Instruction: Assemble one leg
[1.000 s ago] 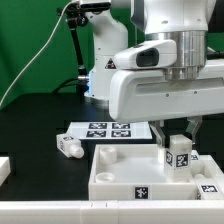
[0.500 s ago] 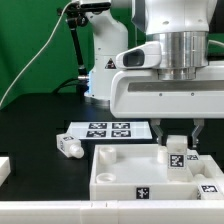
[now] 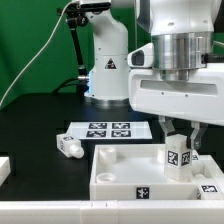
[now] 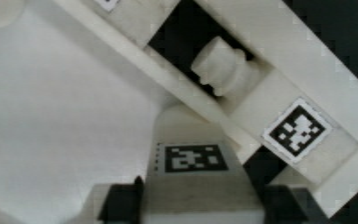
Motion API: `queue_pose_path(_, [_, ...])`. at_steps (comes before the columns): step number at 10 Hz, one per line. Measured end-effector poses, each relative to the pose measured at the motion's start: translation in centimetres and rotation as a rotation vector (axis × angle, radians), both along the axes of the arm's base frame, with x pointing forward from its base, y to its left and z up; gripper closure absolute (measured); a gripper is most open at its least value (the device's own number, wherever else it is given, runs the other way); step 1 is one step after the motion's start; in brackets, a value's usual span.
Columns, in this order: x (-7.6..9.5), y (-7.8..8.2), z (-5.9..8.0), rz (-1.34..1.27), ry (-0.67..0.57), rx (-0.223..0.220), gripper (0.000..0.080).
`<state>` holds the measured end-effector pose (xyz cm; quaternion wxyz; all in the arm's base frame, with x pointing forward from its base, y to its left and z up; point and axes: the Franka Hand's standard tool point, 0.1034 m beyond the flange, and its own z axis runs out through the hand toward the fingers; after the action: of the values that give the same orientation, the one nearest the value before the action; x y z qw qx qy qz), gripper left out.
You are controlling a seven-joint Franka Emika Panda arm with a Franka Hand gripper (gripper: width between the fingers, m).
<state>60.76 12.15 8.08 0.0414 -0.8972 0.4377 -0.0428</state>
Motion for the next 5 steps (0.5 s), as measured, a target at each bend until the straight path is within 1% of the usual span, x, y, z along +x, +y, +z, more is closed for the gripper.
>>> queue_pose_path(1, [0.01, 0.02, 0.00, -0.051, 0.000, 0.008, 0.0517])
queue_pose_path(2, [0.00, 0.06, -0.01, -0.079, 0.002, 0.016, 0.0466])
queue_pose_path(3, [-0.01, 0.10, -0.01, -0.078, 0.002, 0.016, 0.0329])
queue_pose_path(4, [-0.01, 0.08, -0.01, -0.030, 0.000, 0.010, 0.0329])
queue_pose_path(5, [0.00, 0.07, -0.01, 0.015, -0.002, 0.004, 0.0186])
